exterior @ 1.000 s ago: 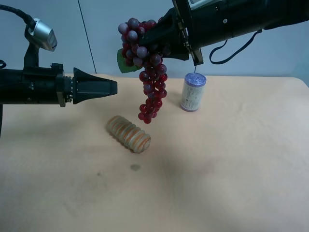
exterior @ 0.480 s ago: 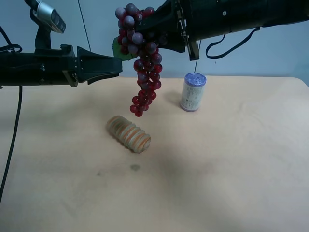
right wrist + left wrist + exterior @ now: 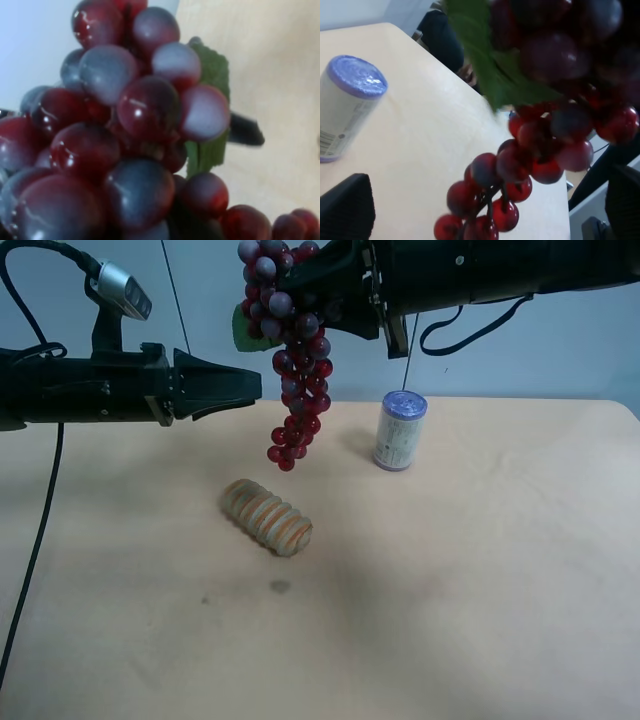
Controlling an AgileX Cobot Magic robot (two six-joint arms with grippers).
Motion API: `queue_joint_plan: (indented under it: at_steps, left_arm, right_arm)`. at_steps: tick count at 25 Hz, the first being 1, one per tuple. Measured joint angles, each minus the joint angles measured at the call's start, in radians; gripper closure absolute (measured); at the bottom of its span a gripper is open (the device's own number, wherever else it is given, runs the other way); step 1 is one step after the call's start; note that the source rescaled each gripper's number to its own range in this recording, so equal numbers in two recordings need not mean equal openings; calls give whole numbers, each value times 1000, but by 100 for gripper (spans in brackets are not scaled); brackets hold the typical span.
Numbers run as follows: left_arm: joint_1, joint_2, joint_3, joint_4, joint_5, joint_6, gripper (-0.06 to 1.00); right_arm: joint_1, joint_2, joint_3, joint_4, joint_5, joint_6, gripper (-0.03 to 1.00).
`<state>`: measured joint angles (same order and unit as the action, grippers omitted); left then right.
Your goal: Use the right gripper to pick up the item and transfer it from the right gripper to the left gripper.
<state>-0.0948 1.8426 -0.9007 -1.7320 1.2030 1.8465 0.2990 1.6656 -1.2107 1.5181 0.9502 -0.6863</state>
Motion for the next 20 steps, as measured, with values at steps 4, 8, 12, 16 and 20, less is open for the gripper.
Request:
queue_joint_plan:
  at_steps: [4, 8, 12, 16, 20]
  left_arm:
    - [-37, 2, -28, 0, 0, 5, -4]
    - [-47, 2, -39, 0, 0, 6, -4]
    - [-47, 2, -39, 0, 0, 6, -4]
    - [-47, 2, -39, 0, 0, 6, -4]
    - [-47, 2, -39, 0, 0, 6, -4]
  right_arm:
    - [26, 1, 0, 6, -40, -5, 96]
    - [28, 1, 0, 12, -47, -17, 96]
    - [34, 1, 0, 40, -62, -42, 97]
    - [64, 1, 0, 63, -92, -70, 97]
    - [104, 1, 0, 65, -136, -80, 97]
